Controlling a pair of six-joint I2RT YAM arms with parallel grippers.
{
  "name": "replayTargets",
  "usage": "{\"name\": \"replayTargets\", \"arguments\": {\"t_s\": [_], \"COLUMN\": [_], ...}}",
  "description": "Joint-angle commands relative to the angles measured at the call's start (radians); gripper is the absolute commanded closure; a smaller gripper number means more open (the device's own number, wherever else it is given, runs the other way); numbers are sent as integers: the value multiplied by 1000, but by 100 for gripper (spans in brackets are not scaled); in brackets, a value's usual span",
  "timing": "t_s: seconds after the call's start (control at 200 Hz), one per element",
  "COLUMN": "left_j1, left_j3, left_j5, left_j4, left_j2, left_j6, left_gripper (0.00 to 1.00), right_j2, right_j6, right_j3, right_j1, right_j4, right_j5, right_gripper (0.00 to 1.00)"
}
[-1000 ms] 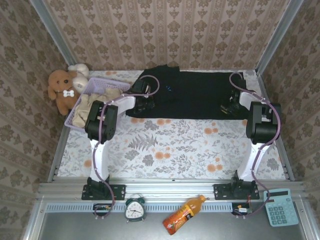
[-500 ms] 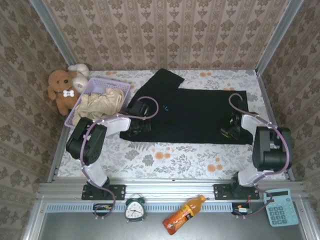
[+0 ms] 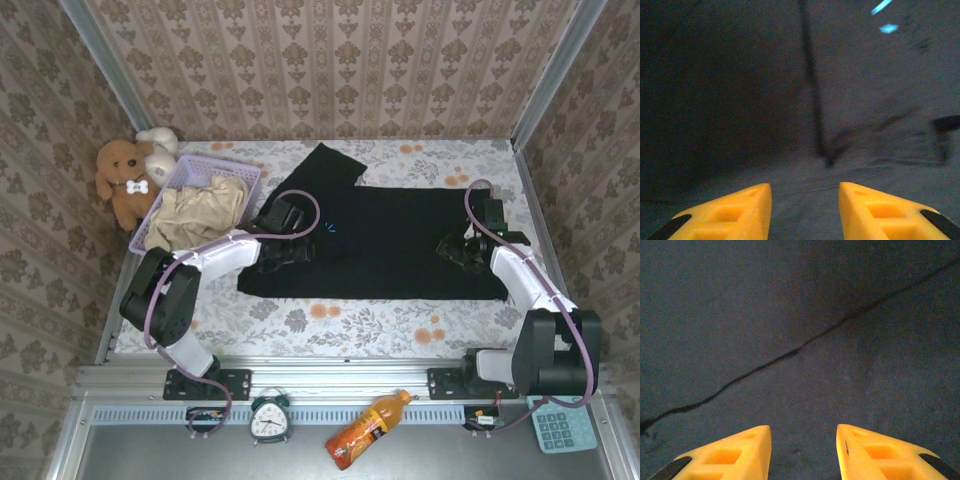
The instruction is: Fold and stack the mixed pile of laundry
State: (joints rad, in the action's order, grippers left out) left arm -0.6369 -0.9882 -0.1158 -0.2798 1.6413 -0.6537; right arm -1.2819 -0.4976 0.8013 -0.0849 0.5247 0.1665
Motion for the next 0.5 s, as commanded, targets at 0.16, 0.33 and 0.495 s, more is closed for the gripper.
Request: {"name": "replayTargets", "arguments": {"t_s": [0.16, 0.33, 0.495], "left_j1": [-67, -69, -74], "left_j3": [-52, -72, -101], "left_j5": [-11, 36, 65], "left_j4": [76, 85, 97], "left_j2": [89, 150, 182], "left_j6": [-75, -50, -20], "left_gripper": [61, 61, 59], "right_j2": [-36, -32, -38], "right_j6": [-27, -30, -32], "right_j3": [-14, -36, -38], "right_j1": [1, 1, 1], "right_j4": [-53, -77, -84], "right_j5": [42, 50, 56], "right_gripper": [59, 59, 58]}}
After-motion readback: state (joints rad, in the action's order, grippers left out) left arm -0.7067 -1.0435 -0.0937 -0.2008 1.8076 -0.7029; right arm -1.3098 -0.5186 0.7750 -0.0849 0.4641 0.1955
